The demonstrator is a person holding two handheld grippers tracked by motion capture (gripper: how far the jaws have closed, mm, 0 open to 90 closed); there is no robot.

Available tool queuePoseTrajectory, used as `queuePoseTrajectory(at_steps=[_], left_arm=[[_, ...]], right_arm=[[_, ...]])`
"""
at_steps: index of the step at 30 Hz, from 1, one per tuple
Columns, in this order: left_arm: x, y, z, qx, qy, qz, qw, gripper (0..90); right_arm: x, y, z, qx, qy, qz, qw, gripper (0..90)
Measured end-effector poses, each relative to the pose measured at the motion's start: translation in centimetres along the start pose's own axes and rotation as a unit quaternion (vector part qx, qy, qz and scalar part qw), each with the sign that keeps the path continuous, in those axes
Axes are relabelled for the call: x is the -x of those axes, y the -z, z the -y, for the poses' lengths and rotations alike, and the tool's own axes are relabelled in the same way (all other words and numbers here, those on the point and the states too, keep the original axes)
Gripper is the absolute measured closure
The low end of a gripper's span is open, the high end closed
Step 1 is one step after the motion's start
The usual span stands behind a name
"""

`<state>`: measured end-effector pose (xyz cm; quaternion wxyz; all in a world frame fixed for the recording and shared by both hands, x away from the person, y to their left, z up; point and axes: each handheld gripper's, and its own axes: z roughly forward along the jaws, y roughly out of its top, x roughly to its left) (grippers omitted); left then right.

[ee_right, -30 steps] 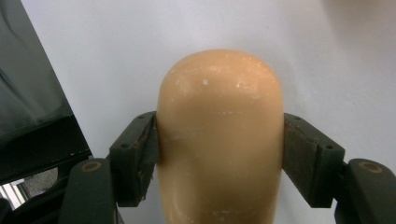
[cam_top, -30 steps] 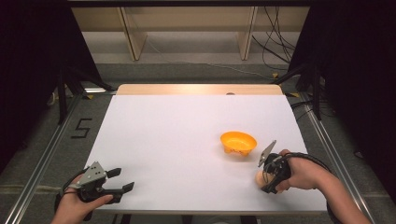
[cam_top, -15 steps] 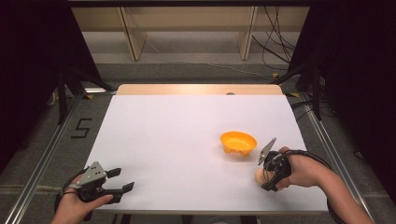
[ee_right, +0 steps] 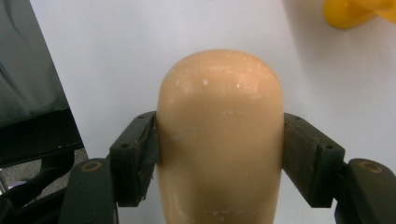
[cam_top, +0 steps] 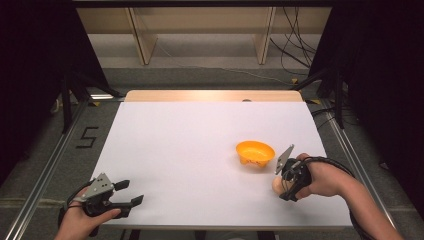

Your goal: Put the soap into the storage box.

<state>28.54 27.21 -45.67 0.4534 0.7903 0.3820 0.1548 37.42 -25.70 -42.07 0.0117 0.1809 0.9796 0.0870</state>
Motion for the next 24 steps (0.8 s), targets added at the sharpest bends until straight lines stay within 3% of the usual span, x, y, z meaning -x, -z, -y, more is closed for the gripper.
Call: queuePoseTrajectory(at_steps=[3, 4, 6, 15, 16, 21, 24], left_arm=[[-0.1, 0.0, 0.0, 0.0, -0.009, -0.002, 1.0, 25.3], [-0.1, 0.0, 0.0, 0.0, -0.008, -0.002, 1.0, 25.3], [-0.1, 0.0, 0.0, 0.0, -0.009, -0.002, 1.0, 25.2], [0.0, 0.0, 0.0, 0.0, -0.003, -0.001, 1.0, 25.3], [-0.1, 0.0, -0.1, -0.001, -0.013, 0.0, 0.9999, 25.3], [0.0, 0.0, 0.0, 0.0, -0.002, -0.001, 1.0, 25.3], [0.0, 0.1, -0.1, 0.001, -0.009, -0.004, 0.9999, 25.2]], right_arm=[[0.0, 0.1, -0.1, 0.0, -0.001, 0.001, 1.0, 33.5], [0.2, 0.2, -0.2, 0.004, 0.014, -0.001, 0.9999, 33.6], [0.1, 0.3, -0.3, -0.002, 0.001, 0.005, 1.0, 33.5], [0.4, 0.6, -0.5, 0.002, 0.007, 0.002, 1.0, 33.5], [0.6, 0.6, -0.5, 0.006, 0.012, 0.003, 0.9999, 33.6], [0.9, 0.8, -0.6, 0.009, 0.014, 0.006, 0.9999, 33.5], [1.1, 1.0, -0.7, 0.009, 0.015, 0.009, 0.9998, 33.5]])
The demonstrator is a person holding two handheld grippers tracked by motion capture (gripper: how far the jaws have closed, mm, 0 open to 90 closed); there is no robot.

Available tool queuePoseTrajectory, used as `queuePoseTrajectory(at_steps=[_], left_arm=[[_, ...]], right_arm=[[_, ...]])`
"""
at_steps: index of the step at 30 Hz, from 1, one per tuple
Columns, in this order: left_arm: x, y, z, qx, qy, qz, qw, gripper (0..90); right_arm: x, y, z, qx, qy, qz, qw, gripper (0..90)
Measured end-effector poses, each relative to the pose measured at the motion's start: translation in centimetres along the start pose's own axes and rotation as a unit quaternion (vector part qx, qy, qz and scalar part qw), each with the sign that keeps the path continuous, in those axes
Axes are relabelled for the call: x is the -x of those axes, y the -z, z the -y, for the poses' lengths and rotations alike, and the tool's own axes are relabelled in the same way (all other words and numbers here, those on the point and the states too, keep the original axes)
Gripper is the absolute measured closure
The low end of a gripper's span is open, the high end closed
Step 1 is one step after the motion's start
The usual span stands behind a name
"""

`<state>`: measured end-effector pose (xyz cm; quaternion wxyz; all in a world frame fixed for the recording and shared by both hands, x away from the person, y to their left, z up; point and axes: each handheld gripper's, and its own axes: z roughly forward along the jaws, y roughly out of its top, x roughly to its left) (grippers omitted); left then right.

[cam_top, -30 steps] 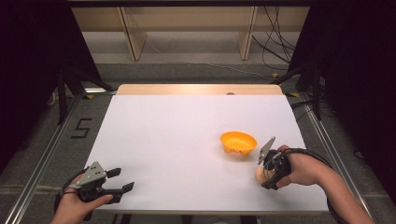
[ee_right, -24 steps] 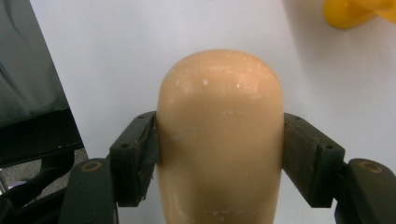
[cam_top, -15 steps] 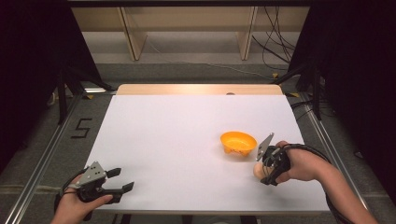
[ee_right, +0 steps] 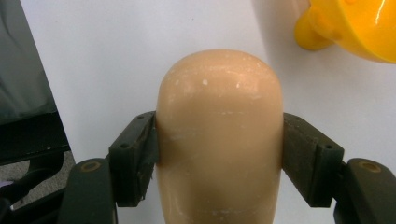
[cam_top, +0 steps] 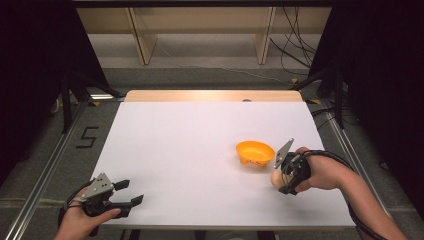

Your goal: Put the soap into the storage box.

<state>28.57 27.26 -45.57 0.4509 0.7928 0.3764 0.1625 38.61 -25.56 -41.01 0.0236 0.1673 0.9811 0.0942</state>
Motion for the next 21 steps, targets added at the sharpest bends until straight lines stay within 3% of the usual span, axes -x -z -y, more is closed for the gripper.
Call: queuePoseTrajectory(at_steps=[5, 9, 16, 17, 18, 21], left_arm=[[0.0, 0.0, 0.0, 0.002, 0.0, 0.003, 1.0, 25.3], [0.0, 0.0, 0.0, 0.003, 0.0, 0.002, 1.0, 25.3], [0.0, 0.1, 0.0, -0.003, -0.003, -0.003, 1.0, 25.3], [0.0, 0.1, 0.0, -0.003, -0.003, -0.003, 1.0, 25.3], [0.0, 0.0, 0.0, 0.002, -0.002, 0.004, 1.0, 25.3], [0.0, 0.0, 0.0, -0.001, -0.001, -0.001, 1.0, 25.3]], right_arm=[[0.3, 0.1, -0.2, 0.004, 0.005, 0.003, 1.0, 33.5], [0.7, 0.0, -0.5, 0.009, 0.027, 0.007, 0.9996, 33.6], [1.0, 0.3, -0.7, 0.003, 0.035, 0.021, 0.9992, 33.6], [1.0, 0.3, -0.8, 0.005, 0.028, 0.016, 0.9995, 33.6], [1.1, 0.3, -0.9, 0.011, 0.043, 0.016, 0.9989, 33.6], [1.2, 0.3, -0.9, 0.009, 0.038, 0.018, 0.9991, 33.5]])
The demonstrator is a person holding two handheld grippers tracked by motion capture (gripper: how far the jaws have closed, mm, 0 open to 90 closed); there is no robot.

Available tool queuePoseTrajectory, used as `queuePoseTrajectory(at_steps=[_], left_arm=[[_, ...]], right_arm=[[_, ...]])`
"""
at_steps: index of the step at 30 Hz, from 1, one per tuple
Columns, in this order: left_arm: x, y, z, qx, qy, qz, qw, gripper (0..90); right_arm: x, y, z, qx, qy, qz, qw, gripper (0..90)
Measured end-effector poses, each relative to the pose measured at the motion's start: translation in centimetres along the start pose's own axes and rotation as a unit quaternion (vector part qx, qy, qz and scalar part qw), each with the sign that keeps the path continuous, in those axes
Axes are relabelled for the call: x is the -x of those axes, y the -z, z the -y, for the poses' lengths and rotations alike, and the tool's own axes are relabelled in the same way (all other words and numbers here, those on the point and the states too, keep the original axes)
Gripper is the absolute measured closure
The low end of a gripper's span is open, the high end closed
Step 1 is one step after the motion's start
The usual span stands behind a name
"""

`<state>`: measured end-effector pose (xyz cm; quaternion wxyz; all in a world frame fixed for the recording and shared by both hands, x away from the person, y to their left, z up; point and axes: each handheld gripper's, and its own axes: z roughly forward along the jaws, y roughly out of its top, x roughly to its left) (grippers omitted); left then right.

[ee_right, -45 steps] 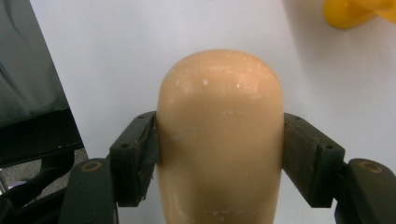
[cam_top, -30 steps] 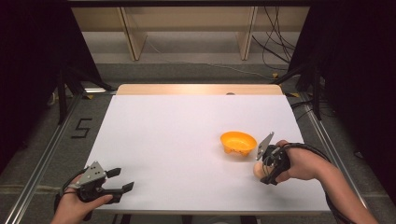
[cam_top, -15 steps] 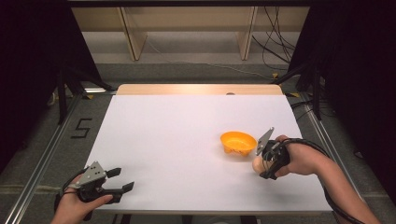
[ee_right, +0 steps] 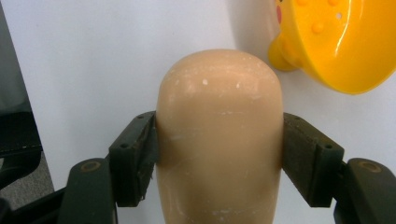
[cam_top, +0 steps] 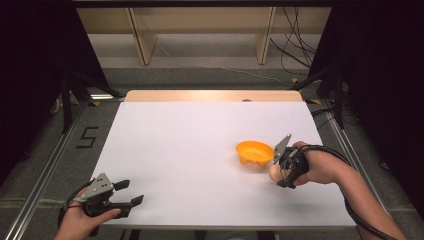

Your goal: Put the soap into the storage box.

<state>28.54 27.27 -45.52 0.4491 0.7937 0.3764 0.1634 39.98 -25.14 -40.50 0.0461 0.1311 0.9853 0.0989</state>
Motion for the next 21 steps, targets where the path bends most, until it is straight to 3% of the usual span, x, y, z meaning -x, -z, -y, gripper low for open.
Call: queuePoseTrajectory(at_steps=[2, 7, 9, 10, 11, 14, 15, 20, 21], left_arm=[[-0.05, -0.04, 0.02, 0.004, 0.002, 0.004, 1.0, 25.3], [0.05, -0.08, 0.04, 0.007, 0.003, 0.0, 1.0, 25.3], [0.0, -0.02, 0.01, 0.004, 0.002, 0.004, 1.0, 25.3], [0.0, -0.02, 0.01, 0.004, 0.002, 0.004, 1.0, 25.2], [0.08, -0.04, 0.05, 0.005, 0.011, 0.008, 0.9999, 25.3], [-0.02, 0.01, 0.01, 0.004, 0.002, 0.004, 1.0, 25.3], [0.06, -0.01, 0.04, 0.005, 0.009, 0.005, 0.9999, 25.3], [0.1, -0.03, 0.06, 0.004, 0.012, 0.007, 0.9999, 25.3], [-0.07, 0.01, 0.0, 0.005, -0.001, 0.004, 1.0, 25.3]], right_arm=[[0.3, -0.04, -0.16, 0.004, 0.014, 0.0, 0.9999, 33.6], [0.42, 0.12, -0.31, 0.006, 0.006, 0.0, 1.0, 33.5], [0.59, 0.14, -0.38, 0.004, 0.015, 0.006, 0.9999, 33.5], [0.42, 0.23, -0.43, 0.004, 0.003, 0.002, 1.0, 33.6], [0.66, 0.2, -0.49, 0.008, 0.016, 0.001, 0.9998, 33.6], [0.76, 0.33, -0.52, -0.001, 0.009, 0.009, 0.9999, 33.6], [0.94, 0.31, -0.55, -0.001, 0.019, 0.011, 0.9998, 33.5], [1.04, 0.37, -0.63, 0.002, 0.012, 0.005, 0.9999, 33.5], [1.11, 0.43, -0.63, 0.003, 0.013, 0.002, 0.9999, 33.5]])
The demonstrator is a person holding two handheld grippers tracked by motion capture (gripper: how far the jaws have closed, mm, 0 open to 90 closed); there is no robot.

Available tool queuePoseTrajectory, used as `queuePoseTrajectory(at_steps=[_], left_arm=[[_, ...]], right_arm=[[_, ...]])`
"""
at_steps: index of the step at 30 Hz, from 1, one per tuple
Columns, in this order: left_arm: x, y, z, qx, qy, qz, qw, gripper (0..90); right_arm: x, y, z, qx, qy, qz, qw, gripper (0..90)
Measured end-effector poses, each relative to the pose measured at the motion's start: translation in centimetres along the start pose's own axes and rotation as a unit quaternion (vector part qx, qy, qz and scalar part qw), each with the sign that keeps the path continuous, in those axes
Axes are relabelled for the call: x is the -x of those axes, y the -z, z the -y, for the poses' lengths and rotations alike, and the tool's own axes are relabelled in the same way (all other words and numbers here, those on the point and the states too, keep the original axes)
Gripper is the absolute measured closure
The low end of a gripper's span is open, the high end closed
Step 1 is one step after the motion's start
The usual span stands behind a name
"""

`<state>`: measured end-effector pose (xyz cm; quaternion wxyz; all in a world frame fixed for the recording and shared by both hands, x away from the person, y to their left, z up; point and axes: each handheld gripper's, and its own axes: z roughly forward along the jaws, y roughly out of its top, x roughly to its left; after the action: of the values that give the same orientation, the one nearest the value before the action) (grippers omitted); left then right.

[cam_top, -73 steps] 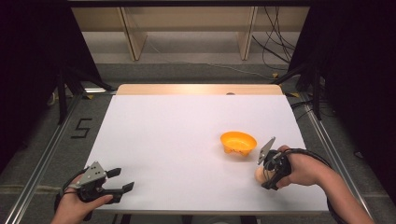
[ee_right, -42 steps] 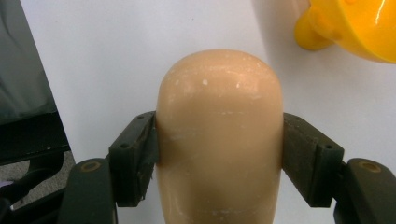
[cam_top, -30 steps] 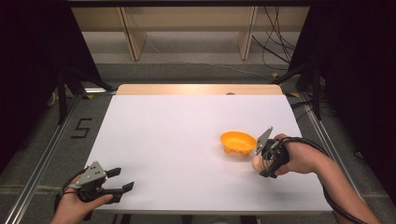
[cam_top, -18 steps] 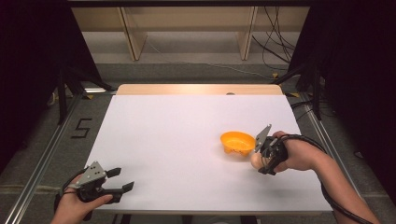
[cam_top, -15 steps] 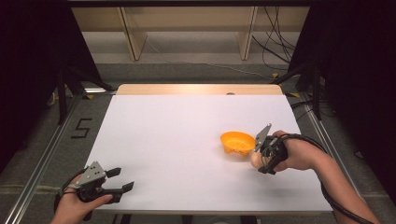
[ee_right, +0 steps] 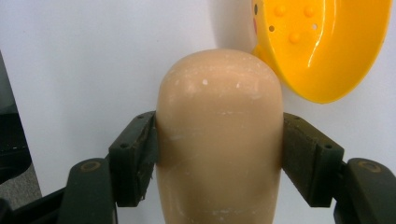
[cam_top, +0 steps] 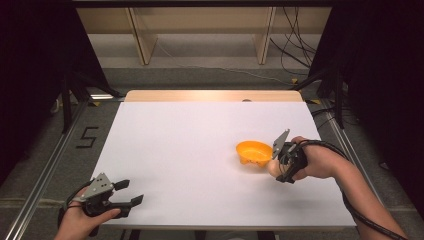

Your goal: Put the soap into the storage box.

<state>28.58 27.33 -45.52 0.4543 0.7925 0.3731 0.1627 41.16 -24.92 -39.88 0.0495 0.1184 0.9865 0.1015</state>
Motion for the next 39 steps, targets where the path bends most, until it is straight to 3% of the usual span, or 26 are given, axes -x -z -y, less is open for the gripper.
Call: queuePoseTrajectory(at_steps=[3, 4, 5, 9, 10, 11, 12, 15, 18, 26, 28, 29, 30, 34, 35, 39], left_arm=[[0.0, 0.0, 0.0, 0.0, 0.001, 0.0, 1.0, 25.3], [0.2, -0.1, 0.0, 0.002, 0.012, 0.003, 0.9999, 25.3], [0.0, 0.0, 0.0, 0.0, -0.001, 0.001, 1.0, 25.3], [0.1, 0.0, 0.0, 0.002, 0.002, 0.002, 1.0, 25.2], [0.2, 0.0, 0.1, 0.0, 0.014, 0.003, 0.9999, 25.3], [0.2, 0.0, 0.1, 0.0, 0.014, 0.003, 0.9999, 25.3], [0.0, 0.0, 0.0, -0.001, 0.0, 0.0, 1.0, 25.3], [0.0, 0.0, 0.0, -0.001, 0.0, 0.0, 1.0, 25.2], [0.2, -0.1, 0.1, 0.002, 0.015, 0.005, 0.9999, 25.2], [0.2, -0.1, 0.0, 0.003, 0.014, 0.005, 0.9999, 25.3], [0.0, 0.0, 0.0, 0.0, 0.0, 0.0, 1.0, 25.3], [0.0, 0.0, 0.0, 0.0, 0.0, 0.0, 1.0, 25.3], [0.1, 0.0, 0.0, 0.0, 0.01, 0.001, 1.0, 25.3], [0.0, 0.0, 0.0, 0.0, 0.0, 0.0, 1.0, 25.3], [0.1, 0.0, 0.0, 0.0, 0.011, 0.001, 0.9999, 25.3], [0.2, 0.0, 0.0, -0.001, 0.011, 0.001, 0.9999, 25.3]], right_arm=[[0.0, 0.1, 0.0, 0.0, -0.009, 0.002, 1.0, 33.6], [0.1, 0.2, 0.0, 0.002, -0.009, 0.0, 1.0, 33.5], [0.1, 0.2, 0.1, 0.003, -0.01, 0.001, 0.9999, 33.6], [0.3, 0.2, 0.1, 0.004, -0.018, 0.001, 0.9998, 33.5], [0.5, 0.2, 0.1, 0.008, -0.014, 0.002, 0.9999, 33.5], [0.5, 0.2, 0.1, 0.008, -0.014, 0.002, 0.9999, 33.5], [0.5, 0.2, 0.2, 0.007, -0.024, 0.003, 0.9997, 33.5], [0.7, 0.2, 0.2, 0.014, -0.02, -0.002, 0.9997, 33.6], [0.8, 0.3, 0.2, 0.017, -0.026, 0.003, 0.9995, 33.5], [1.1, 0.4, 0.2, 0.032, -0.034, 0.004, 0.9989, 33.6], [1.2, 0.5, 0.1, 0.037, -0.033, 0.004, 0.9988, 33.5], [1.3, 0.5, 0.1, 0.04, -0.027, 0.006, 0.9988, 33.5], [1.2, 0.5, 0.1, 0.037, -0.039, 0.005, 0.9985, 33.5], [1.3, 0.5, 0.2, 0.043, -0.041, 0.005, 0.9982, 33.5], [1.4, 0.6, 0.2, 0.042, -0.04, 0.005, 0.9983, 33.6], [1.5, 0.6, 0.3, 0.05, -0.047, 0.009, 0.9976, 33.5]])
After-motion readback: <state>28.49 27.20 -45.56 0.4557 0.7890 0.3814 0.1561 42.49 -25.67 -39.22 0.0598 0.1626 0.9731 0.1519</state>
